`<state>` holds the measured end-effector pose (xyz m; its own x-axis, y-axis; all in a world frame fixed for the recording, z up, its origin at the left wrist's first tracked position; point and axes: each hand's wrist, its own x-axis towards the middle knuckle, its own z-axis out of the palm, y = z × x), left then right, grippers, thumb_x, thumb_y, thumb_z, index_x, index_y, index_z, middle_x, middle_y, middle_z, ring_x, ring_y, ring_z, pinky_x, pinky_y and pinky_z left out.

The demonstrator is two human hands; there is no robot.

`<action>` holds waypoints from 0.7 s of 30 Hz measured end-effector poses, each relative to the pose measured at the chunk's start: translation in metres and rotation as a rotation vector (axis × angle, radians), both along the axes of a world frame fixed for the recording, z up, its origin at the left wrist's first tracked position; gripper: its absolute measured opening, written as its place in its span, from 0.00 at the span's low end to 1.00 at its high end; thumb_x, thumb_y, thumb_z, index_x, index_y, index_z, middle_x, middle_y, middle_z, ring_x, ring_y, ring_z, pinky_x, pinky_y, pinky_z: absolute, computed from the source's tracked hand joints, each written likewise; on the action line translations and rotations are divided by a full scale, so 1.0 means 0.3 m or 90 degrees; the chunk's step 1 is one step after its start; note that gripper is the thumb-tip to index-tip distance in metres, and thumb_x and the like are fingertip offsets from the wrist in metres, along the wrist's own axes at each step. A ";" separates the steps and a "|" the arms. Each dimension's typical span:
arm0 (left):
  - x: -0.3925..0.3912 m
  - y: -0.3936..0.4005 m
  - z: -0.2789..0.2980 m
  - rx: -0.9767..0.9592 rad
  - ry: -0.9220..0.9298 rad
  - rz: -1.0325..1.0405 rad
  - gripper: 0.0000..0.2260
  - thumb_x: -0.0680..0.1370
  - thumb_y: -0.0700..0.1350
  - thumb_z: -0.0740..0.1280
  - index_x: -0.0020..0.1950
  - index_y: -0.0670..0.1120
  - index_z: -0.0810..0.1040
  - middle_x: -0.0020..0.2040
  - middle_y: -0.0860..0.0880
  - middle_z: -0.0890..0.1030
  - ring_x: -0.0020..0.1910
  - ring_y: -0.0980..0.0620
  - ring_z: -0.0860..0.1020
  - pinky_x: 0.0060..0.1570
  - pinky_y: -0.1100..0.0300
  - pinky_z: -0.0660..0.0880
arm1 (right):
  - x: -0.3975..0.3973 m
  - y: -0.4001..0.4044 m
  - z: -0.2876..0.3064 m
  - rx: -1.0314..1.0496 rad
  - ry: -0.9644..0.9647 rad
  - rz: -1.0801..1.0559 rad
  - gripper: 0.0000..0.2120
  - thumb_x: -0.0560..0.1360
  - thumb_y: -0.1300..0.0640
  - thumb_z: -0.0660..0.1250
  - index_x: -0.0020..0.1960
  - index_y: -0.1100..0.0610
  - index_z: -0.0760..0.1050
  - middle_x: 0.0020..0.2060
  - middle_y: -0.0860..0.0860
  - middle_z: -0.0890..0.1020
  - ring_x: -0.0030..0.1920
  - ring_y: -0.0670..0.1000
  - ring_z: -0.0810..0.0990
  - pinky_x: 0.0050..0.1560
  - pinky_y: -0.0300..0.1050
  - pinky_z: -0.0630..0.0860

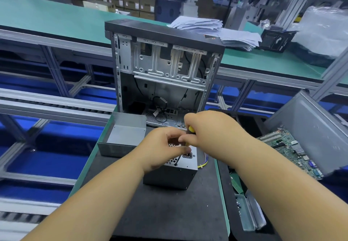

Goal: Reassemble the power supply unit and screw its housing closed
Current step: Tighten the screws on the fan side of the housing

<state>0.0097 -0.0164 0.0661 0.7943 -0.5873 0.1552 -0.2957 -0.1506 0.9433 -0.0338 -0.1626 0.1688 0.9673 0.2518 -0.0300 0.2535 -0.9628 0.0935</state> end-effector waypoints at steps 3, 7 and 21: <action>-0.013 -0.015 -0.006 0.005 -0.010 0.037 0.13 0.65 0.49 0.80 0.43 0.53 0.80 0.41 0.51 0.82 0.43 0.48 0.80 0.41 0.49 0.80 | 0.016 0.014 -0.021 -0.080 -0.056 -0.077 0.25 0.77 0.34 0.55 0.33 0.53 0.64 0.29 0.48 0.68 0.29 0.50 0.66 0.28 0.41 0.58; -0.011 -0.018 -0.008 -0.021 0.021 0.060 0.09 0.66 0.43 0.79 0.40 0.55 0.83 0.41 0.48 0.83 0.41 0.46 0.80 0.42 0.47 0.80 | 0.003 0.012 -0.037 -0.022 -0.098 -0.094 0.30 0.74 0.28 0.48 0.33 0.53 0.66 0.29 0.47 0.70 0.29 0.50 0.68 0.29 0.41 0.60; -0.012 -0.017 -0.011 0.026 -0.006 0.091 0.11 0.68 0.44 0.78 0.37 0.54 0.77 0.35 0.55 0.79 0.36 0.57 0.76 0.35 0.61 0.74 | 0.030 -0.002 -0.017 -0.062 -0.037 -0.062 0.26 0.75 0.31 0.59 0.34 0.51 0.59 0.31 0.46 0.68 0.35 0.53 0.70 0.28 0.42 0.58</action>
